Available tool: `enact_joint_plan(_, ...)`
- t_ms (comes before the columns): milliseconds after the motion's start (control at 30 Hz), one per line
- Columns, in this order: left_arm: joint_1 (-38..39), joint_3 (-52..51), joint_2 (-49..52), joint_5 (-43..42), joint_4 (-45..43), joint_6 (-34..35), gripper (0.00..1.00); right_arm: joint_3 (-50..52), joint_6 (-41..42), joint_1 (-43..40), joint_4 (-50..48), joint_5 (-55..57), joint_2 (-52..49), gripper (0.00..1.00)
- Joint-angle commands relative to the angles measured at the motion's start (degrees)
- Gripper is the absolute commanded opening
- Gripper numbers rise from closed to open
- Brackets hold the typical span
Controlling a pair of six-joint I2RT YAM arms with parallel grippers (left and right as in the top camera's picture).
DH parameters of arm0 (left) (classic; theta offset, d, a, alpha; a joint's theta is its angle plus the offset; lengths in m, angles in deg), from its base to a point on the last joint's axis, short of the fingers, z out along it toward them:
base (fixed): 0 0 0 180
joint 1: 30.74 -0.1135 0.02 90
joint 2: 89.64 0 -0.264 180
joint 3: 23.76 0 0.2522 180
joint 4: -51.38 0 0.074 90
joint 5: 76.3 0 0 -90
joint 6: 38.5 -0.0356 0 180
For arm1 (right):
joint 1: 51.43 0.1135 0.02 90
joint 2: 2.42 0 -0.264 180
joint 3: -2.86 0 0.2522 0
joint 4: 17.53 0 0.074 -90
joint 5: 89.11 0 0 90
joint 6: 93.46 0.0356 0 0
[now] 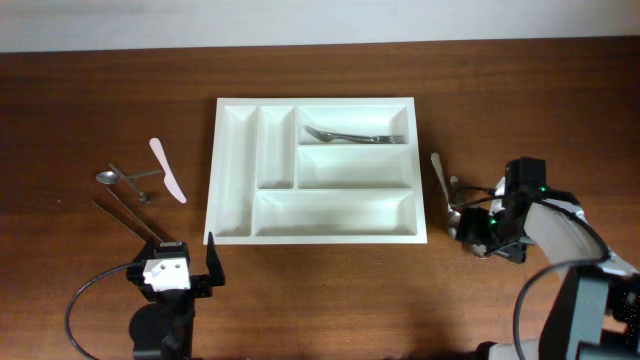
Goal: Pack container
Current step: 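Move the right gripper down over the two spoons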
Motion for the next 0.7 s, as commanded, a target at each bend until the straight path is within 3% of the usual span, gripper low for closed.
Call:
enact_joint_plan(0, -0.24, -0.31, -0.39, -0.76, -0.15, -0.90, 0.99, 1.01, 0.66, 0.15, -0.31, -2.16, -3.15, 0.86)
enact_joint_plan(667, -0.24, -0.31, -0.39, -0.79, -0.15, -0.90, 0.99, 1.01, 0.61, 0.15, -2.49, -2.14, -5.70, 0.81)
